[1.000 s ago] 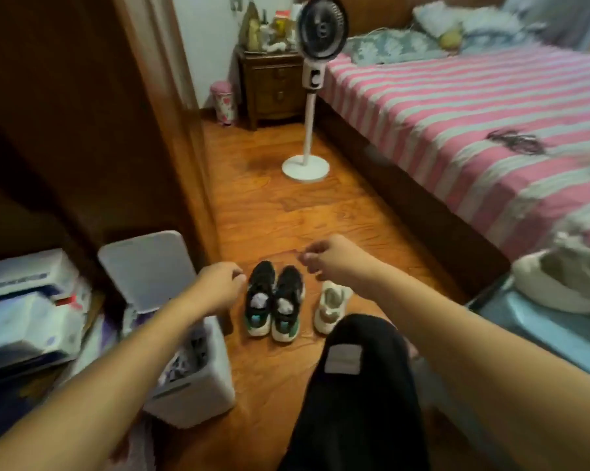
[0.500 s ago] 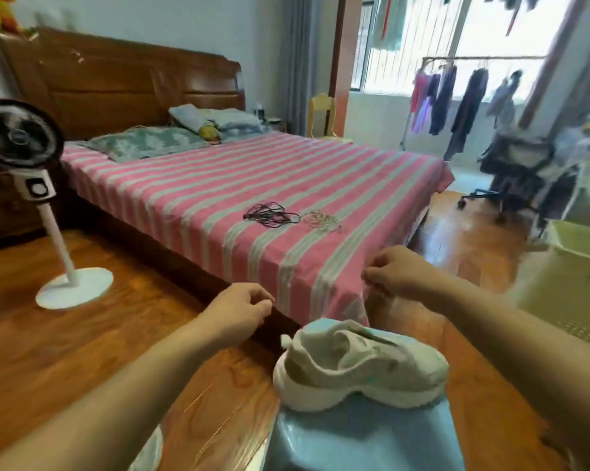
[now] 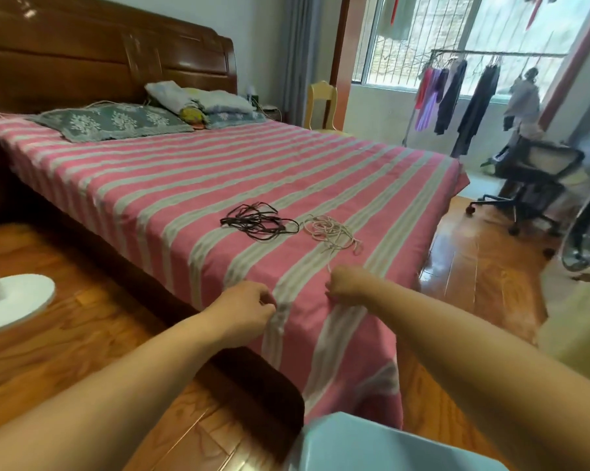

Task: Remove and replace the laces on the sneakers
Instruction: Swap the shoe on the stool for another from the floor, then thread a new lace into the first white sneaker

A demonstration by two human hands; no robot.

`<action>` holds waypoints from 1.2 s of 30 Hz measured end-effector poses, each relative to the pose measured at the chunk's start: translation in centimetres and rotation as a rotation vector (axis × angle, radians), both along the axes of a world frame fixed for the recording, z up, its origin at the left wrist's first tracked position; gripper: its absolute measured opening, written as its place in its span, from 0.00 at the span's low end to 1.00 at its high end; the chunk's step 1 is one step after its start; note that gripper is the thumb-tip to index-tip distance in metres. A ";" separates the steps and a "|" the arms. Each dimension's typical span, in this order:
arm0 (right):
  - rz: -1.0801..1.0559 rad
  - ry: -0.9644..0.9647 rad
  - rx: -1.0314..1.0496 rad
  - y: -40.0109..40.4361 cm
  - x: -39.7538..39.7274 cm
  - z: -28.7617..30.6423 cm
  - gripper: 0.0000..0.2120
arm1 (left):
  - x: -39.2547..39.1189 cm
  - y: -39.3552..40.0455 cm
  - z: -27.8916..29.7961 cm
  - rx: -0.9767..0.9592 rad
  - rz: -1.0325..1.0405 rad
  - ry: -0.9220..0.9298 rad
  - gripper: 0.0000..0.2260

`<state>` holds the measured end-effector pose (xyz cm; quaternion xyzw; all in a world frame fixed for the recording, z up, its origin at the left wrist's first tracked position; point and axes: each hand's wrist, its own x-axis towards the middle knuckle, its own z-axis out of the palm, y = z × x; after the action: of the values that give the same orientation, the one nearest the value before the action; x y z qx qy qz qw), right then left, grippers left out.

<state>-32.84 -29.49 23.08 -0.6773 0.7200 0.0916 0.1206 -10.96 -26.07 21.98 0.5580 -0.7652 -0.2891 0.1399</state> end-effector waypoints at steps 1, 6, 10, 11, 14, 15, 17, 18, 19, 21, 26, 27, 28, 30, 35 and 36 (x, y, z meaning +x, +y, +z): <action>-0.021 -0.058 -0.033 1.1 -0.4 0.6 0.16 | -0.1 0.6 0.4 -0.001 -0.005 0.010 0.09; -0.280 -0.829 -0.395 12.5 -1.5 7.1 0.09 | -0.4 6.8 4.1 -0.007 0.008 0.184 0.07; -0.318 -1.206 -0.515 23.7 -0.2 13.1 0.02 | -1.1 13.0 8.4 0.096 -0.059 0.346 0.20; -0.312 -1.281 -0.520 26.1 0.3 14.6 0.02 | -1.8 14.5 9.7 0.127 -0.112 0.404 0.29; -0.291 -1.427 -0.503 32.7 1.3 18.0 0.05 | -5.0 19.3 13.1 0.229 -0.296 0.517 0.33; -0.292 -1.472 -0.492 34.6 1.3 18.5 0.06 | -6.1 20.5 13.8 0.208 -0.325 0.490 0.26; -0.320 -1.634 -0.500 38.1 0.3 19.3 0.09 | -7.5 21.5 14.3 0.040 -0.292 0.301 0.10; -0.344 -1.759 -0.526 39.7 -0.6 19.7 0.10 | -7.5 21.3 14.3 -0.074 -0.249 0.168 0.06; -0.384 -1.924 -0.564 41.5 -2.0 20.0 0.11 | -7.1 21.3 14.3 -0.167 -0.195 0.028 0.06; -0.474 -2.321 -0.719 43.4 -5.6 20.2 0.12 | -5.3 20.4 14.4 -0.260 -0.077 -0.153 0.08; -0.828 -1.737 -0.863 45.3 -8.0 17.7 0.19 | -2.1 21.0 14.6 -0.078 -0.017 0.160 0.09; -0.781 -1.495 -0.791 45.2 -6.7 17.5 0.21 | -2.3 21.9 15.6 -0.040 -0.052 0.279 0.09; -0.714 -1.370 -0.733 44.9 -5.2 17.7 0.21 | -2.6 22.7 16.9 -0.034 -0.087 0.383 0.08; -0.568 -1.261 -0.681 44.1 -2.3 19.1 0.20 | -3.2 24.5 20.5 -0.069 -0.186 0.482 0.08; -0.209 -1.261 -0.488 41.2 3.4 22.4 0.26 | -3.2 28.8 29.0 -0.264 -0.322 0.444 0.08; -0.165 -1.293 -0.443 40.7 4.3 22.8 0.27 | -2.7 29.6 30.0 -0.286 -0.327 0.455 0.08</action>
<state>-28.56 11.21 45.86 -0.5476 0.5545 -0.4897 0.3910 -13.63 3.57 51.94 0.3230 -0.8268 -0.3147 0.3362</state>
